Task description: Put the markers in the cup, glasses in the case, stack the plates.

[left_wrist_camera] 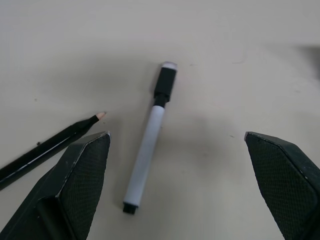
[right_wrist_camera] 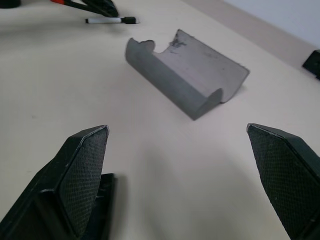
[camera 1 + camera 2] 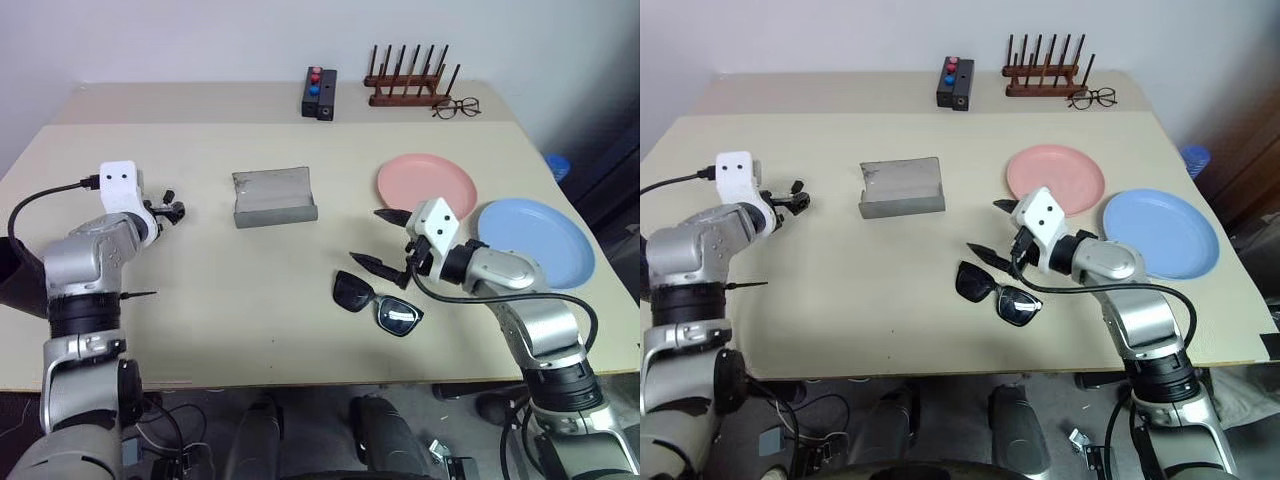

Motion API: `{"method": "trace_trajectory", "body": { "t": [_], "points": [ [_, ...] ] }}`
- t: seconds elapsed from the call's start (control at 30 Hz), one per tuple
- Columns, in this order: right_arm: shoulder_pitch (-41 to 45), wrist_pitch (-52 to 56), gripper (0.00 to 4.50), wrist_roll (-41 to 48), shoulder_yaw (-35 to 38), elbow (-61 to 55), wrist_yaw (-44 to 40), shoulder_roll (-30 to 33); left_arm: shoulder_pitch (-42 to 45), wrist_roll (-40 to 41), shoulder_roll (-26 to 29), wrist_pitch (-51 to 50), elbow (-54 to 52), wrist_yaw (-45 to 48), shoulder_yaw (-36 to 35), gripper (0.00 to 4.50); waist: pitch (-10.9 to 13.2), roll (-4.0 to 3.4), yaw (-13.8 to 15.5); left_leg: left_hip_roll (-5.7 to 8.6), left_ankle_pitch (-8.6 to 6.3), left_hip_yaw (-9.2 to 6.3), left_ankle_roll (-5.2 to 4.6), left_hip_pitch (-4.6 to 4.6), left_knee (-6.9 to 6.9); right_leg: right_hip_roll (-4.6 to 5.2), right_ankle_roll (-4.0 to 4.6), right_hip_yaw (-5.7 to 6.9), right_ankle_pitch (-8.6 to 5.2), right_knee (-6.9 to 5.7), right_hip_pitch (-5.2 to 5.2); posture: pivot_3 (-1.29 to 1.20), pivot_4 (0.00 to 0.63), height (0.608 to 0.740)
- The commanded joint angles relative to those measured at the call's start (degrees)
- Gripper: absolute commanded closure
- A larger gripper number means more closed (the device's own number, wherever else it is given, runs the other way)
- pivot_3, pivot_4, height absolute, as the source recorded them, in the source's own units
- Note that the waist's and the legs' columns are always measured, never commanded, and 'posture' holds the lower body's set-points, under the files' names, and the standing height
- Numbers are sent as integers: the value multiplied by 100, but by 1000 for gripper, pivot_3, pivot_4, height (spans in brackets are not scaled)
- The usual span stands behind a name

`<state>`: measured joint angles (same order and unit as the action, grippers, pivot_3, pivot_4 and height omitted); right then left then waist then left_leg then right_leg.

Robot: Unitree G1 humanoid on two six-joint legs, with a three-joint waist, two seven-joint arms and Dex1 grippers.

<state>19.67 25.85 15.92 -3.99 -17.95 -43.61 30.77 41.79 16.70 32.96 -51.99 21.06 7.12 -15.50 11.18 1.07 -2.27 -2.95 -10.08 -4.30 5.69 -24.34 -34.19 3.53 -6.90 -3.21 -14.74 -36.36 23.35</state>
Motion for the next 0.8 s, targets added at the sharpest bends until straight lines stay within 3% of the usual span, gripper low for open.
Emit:
{"method": "trace_trajectory", "body": {
  "t": [0.03, 0.23, 0.47, 0.57, 0.8],
  "points": [
    [-66, 115, 0, 139, 101, -400, 110, -16, 617, -136, 48, 205, 885, -78, -116, 90, 0, 0, 6, 0, 0, 0, 0, 0, 0, 0, 0, 0, 0, 0, 0, 0, 150, 738],
    [-100, 204, 0, 208, 103, -517, 178, -6, 1191, -236, 111, -51, 1757, 36, -1, 90, 0, 0, -4, 0, 0, 0, 0, -1, 1, 0, -2, 1, 0, 0, 0, 0, 150, 738],
    [-219, 161, 0, 771, 189, -772, -429, 245, 1158, -263, 74, -324, 1836, 236, 33, 90, 0, 0, -12, 0, 0, 0, 0, 0, 3, 1, -7, 1, 1, -1, 0, 0, 150, 738],
    [-214, 57, 0, 762, 163, -693, -479, 246, 1098, -226, 48, -325, 1774, 287, -33, 926, 0, 0, -11, 0, 0, 0, 1, 2, 2, 1, -8, 1, 2, -2, -1, 0, 150, 738],
    [-151, -90, 0, 697, 37, -488, -511, 152, 868, -244, 32, -398, 1489, 147, -206, 4277, 0, 0, 13, 0, 1, 0, 1, 1, 2, 2, -9, 1, 2, -2, -1, 0, 150, 738]
  ]
}}
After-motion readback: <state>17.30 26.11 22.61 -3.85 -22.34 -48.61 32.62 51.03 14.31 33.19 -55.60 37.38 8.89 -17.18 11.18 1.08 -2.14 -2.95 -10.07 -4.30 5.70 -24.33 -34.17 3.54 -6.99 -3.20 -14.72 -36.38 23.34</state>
